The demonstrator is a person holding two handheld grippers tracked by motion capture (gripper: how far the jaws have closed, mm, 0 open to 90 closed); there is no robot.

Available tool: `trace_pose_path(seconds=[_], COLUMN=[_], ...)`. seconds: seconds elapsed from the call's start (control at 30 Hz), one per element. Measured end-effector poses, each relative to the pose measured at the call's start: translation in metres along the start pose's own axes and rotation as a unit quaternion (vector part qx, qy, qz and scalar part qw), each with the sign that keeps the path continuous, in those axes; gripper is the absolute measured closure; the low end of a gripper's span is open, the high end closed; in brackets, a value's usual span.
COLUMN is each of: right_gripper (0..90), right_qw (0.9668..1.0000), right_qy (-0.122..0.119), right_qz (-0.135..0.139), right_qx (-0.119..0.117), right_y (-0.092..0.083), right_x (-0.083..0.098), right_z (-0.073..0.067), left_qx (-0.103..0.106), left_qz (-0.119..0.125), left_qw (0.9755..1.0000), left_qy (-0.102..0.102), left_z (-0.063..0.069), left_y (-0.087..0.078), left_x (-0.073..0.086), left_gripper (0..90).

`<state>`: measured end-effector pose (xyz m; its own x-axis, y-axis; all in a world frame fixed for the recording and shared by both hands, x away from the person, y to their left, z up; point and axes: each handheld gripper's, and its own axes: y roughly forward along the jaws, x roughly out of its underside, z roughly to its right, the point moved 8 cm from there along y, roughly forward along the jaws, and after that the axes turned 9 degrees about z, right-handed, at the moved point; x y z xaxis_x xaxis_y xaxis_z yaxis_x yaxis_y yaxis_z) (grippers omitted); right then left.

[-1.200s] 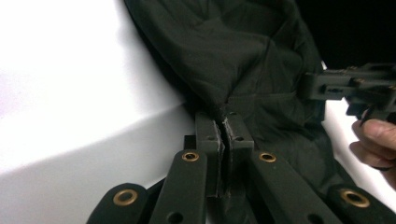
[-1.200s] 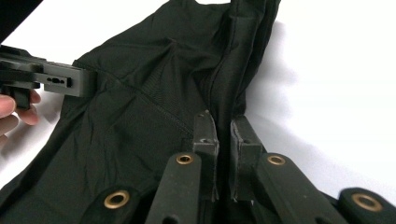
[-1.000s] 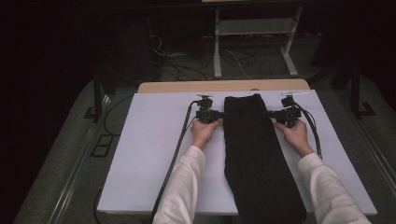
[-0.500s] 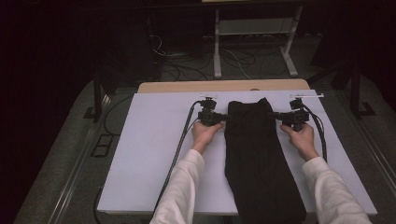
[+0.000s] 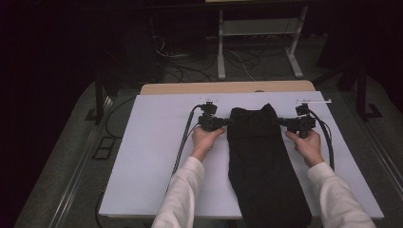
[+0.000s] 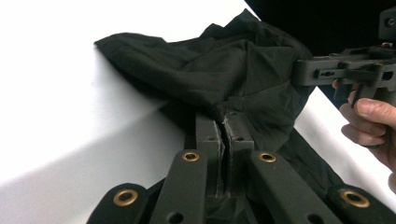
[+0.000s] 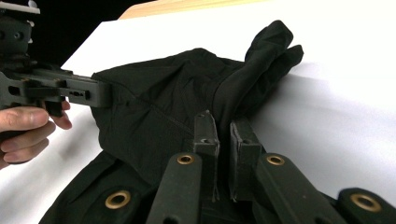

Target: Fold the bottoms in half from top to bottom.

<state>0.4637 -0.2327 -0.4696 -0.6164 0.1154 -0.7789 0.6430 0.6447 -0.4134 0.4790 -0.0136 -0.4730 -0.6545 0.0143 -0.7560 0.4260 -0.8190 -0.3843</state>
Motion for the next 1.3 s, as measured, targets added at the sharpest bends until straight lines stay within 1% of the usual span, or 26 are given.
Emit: trace_pose_path(seconds=[0.1,0.23,0.5,0.57,0.7,0.77,0.9,0.93,1.03,1.13,1.2,1.3], right_gripper=[82.6,82.6,82.6,82.6,82.6,82.7,82.6,82.6,82.6,82.6,82.6,82.6], right_qw=[1.0,1.0,0.9998,0.9998,0.9996,0.9996,0.9994,0.9994,0.9987,0.9988,0.9988,0.9987], right_qy=[-0.003,0.0,-0.001,0.001,0.002,0.003,0.004,0.004,0.015,0.011,0.01,0.008], right_qz=[0.0,0.004,0.014,0.015,0.019,0.021,0.024,0.026,0.031,0.031,0.031,0.032], right_qx=[0.0,-0.002,-0.012,-0.014,-0.019,-0.021,-0.024,-0.025,-0.036,-0.036,-0.037,-0.038], right_y=[-0.003,-0.01,-0.02,-0.022,-0.027,-0.031,-0.036,-0.037,-0.041,-0.043,-0.045,-0.049], right_x=[0.001,0.002,0.0,0.0,-0.001,0.0,0.0,0.0,-0.001,0.0,0.001,0.002], right_z=[-0.003,-0.004,-0.01,-0.011,-0.013,-0.014,-0.016,-0.016,-0.018,-0.02,-0.023,-0.026], left_qx=[0.004,0.009,0.012,0.014,0.014,0.014,0.014,0.013,0.017,0.019,0.021,0.025], left_qz=[0.002,0.001,-0.001,0.0,0.005,0.006,0.006,0.006,0.0,0.002,0.003,0.003], left_qw=[1.0,0.9999,0.9995,0.9995,0.9997,0.9997,0.9996,0.9997,0.9997,0.9997,0.9997,0.9994], left_qy=[0.003,0.012,0.029,0.03,0.019,0.019,0.024,0.021,0.017,0.013,0.014,0.023], left_z=[0.005,0.012,0.025,0.027,0.03,0.033,0.039,0.041,0.043,0.045,0.047,0.053], left_y=[-0.003,-0.007,-0.014,-0.015,-0.017,-0.019,-0.021,-0.022,-0.025,-0.029,-0.032,-0.035], left_x=[0.0,0.001,-0.001,-0.001,-0.001,-0.001,0.0,0.0,0.001,0.0,0.0,0.001], left_gripper=[86.3,86.3,86.3,86.4,86.4,86.3,86.3,86.3,86.4,86.4,86.4,86.3])
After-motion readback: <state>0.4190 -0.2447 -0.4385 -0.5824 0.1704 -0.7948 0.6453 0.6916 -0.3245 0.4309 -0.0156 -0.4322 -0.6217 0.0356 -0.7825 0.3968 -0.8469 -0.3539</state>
